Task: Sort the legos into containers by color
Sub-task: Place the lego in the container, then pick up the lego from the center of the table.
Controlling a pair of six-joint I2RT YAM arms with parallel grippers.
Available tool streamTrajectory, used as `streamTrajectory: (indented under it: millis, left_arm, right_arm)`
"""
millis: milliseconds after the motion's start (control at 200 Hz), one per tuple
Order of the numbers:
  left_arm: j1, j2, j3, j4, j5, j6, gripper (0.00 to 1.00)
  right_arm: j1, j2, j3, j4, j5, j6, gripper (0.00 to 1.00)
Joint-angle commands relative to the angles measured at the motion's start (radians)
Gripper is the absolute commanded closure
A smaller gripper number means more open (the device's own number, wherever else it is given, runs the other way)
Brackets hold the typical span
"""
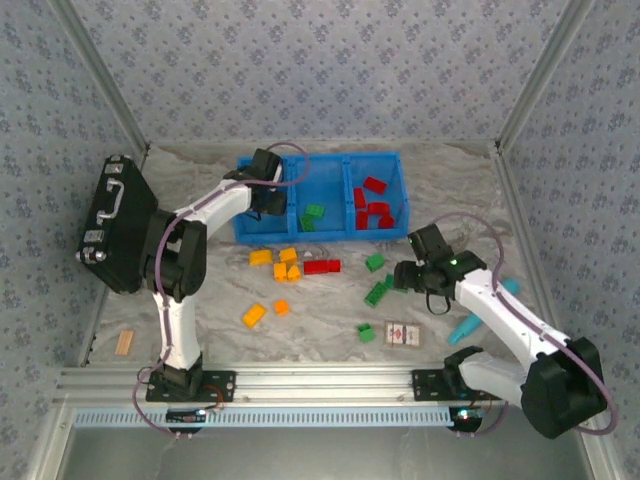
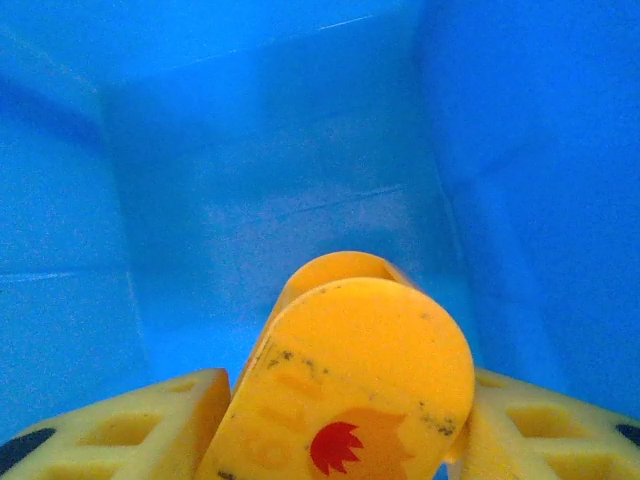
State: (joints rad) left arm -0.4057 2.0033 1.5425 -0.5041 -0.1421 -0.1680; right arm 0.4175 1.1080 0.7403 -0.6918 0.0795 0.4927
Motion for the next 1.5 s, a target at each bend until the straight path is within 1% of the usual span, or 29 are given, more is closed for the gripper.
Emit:
streamTrajectory:
  millis: [0, 50, 110, 260, 380, 540, 690, 790, 945, 1145, 1250, 1385, 1440, 1495]
  left_arm:
    - [-0.005, -0.008, 0.022, -0.017, 0.036, 0.000, 0.41]
    - [-0.005, -0.017, 0.019, -0.011, 0.041, 0.006, 0.38]
    - [-0.005, -0.023, 0.018, -0.008, 0.045, 0.015, 0.28]
    - [-0.005, -0.031, 0.017, -0.016, 0.049, 0.025, 0.23]
    - [-0.005, -0.073, -0.007, 0.004, 0.059, 0.018, 0.23]
    - [-0.005, -0.179, -0.009, 0.007, 0.070, 0.029, 0.22]
    - [-0.005, -0.307, -0.021, 0.019, 0.113, 0.074, 0.21]
    - [-0.005, -0.405, -0.048, 0.019, 0.121, 0.088, 0.20]
    - [-0.005, -0.551, -0.104, 0.003, 0.127, 0.097, 0.19]
    - [-0.005, -0.726, -0.187, -0.069, 0.072, 0.128, 0.16]
    - [-0.005, -0.812, -0.243, -0.122, 0.034, 0.122, 0.16]
    - [-0.005, -0.930, -0.345, -0.158, 0.006, 0.096, 0.15]
    - [-0.005, -0.969, -0.384, -0.165, -0.010, 0.086, 0.15]
    - [-0.004, -1.002, -0.412, -0.170, -0.017, 0.080, 0.15]
  right_arm:
    - [0.015, 0.021, 0.050, 0.083, -0.042, -0.094, 0.33]
    - [0.041, 0.032, 0.051, 0.133, -0.046, -0.139, 0.33]
    - [0.050, 0.059, 0.059, 0.164, -0.066, -0.176, 0.33]
    - [0.052, 0.148, 0.094, 0.185, -0.061, -0.212, 0.33]
    - [0.052, 0.199, 0.105, 0.215, -0.047, -0.231, 0.33]
    - [0.058, 0.268, 0.118, 0.260, -0.049, -0.259, 0.33]
    - [0.085, 0.353, 0.167, 0.274, -0.060, -0.261, 0.34]
    - [0.106, 0.412, 0.207, 0.271, -0.042, -0.260, 0.33]
    - [0.114, 0.503, 0.245, 0.254, -0.017, -0.256, 0.34]
    - [0.125, 0.558, 0.270, 0.222, 0.009, -0.249, 0.34]
    - [0.131, 0.573, 0.277, 0.212, 0.011, -0.246, 0.34]
    - [0.143, 0.600, 0.287, 0.197, 0.014, -0.246, 0.39]
    - [0.146, 0.609, 0.291, 0.188, 0.022, -0.243, 0.42]
    - [0.147, 0.612, 0.291, 0.181, 0.032, -0.238, 0.47]
